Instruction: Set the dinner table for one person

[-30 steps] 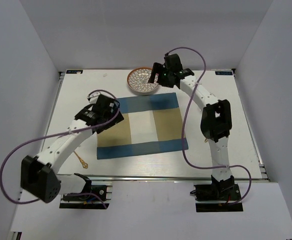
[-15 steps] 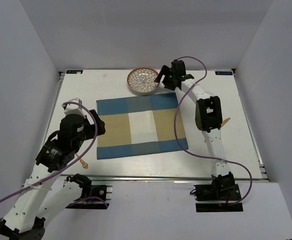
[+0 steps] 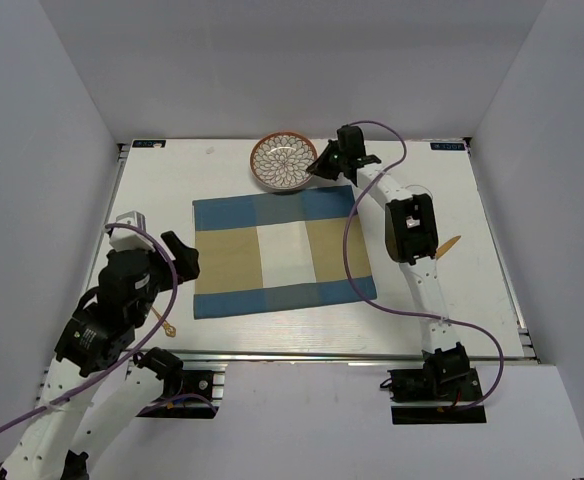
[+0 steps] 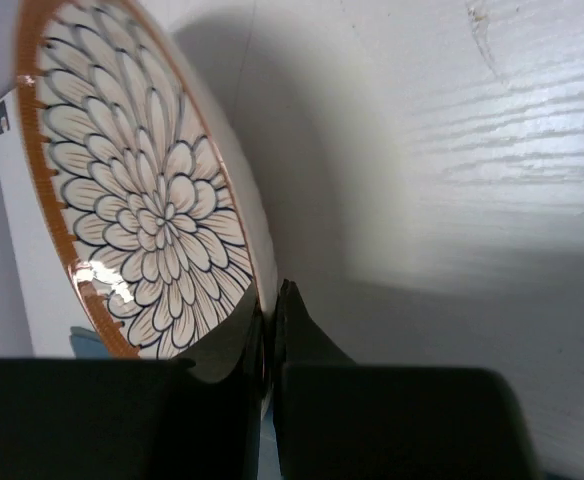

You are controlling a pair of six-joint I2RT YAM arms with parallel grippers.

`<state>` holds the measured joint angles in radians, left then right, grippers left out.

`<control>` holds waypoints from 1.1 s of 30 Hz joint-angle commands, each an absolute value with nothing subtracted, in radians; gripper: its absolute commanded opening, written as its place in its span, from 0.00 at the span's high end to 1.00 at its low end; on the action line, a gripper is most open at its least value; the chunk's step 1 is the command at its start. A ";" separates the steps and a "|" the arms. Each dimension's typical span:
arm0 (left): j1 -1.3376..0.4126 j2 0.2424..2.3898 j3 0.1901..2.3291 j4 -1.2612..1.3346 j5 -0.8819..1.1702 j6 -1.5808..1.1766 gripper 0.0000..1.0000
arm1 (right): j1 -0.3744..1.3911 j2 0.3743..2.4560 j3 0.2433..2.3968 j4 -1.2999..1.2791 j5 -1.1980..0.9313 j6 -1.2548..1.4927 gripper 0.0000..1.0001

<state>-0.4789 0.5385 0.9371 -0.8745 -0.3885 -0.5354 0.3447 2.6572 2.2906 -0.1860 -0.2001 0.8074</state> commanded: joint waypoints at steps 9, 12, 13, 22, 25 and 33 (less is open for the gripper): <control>-0.474 0.488 0.913 -0.862 -0.428 -0.554 0.02 | 0.341 2.537 2.162 0.225 -0.391 0.949 1.00; -0.474 0.462 0.904 -0.845 -0.417 -0.545 0.02 | 0.337 2.482 2.161 0.291 -0.455 0.989 1.00; -0.474 0.459 0.900 -0.841 -0.410 -0.540 0.02 | 0.339 2.477 2.184 0.284 -0.468 0.979 1.00; -0.474 0.466 0.899 -0.844 -0.408 -0.543 0.02 | 0.376 2.253 2.130 -0.181 -0.496 0.775 1.00; -0.474 0.462 0.894 -0.831 -0.393 -0.534 0.02 | 0.388 2.096 1.829 -0.134 -0.540 0.744 1.00; -0.474 0.463 0.896 -0.831 -0.385 -0.534 0.02 | 0.426 1.882 1.379 0.072 -0.544 0.729 1.00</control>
<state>-0.4789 0.4629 0.9031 -0.8448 -0.4011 -0.5419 0.4274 1.9270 1.4544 -0.0959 -0.4721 0.7193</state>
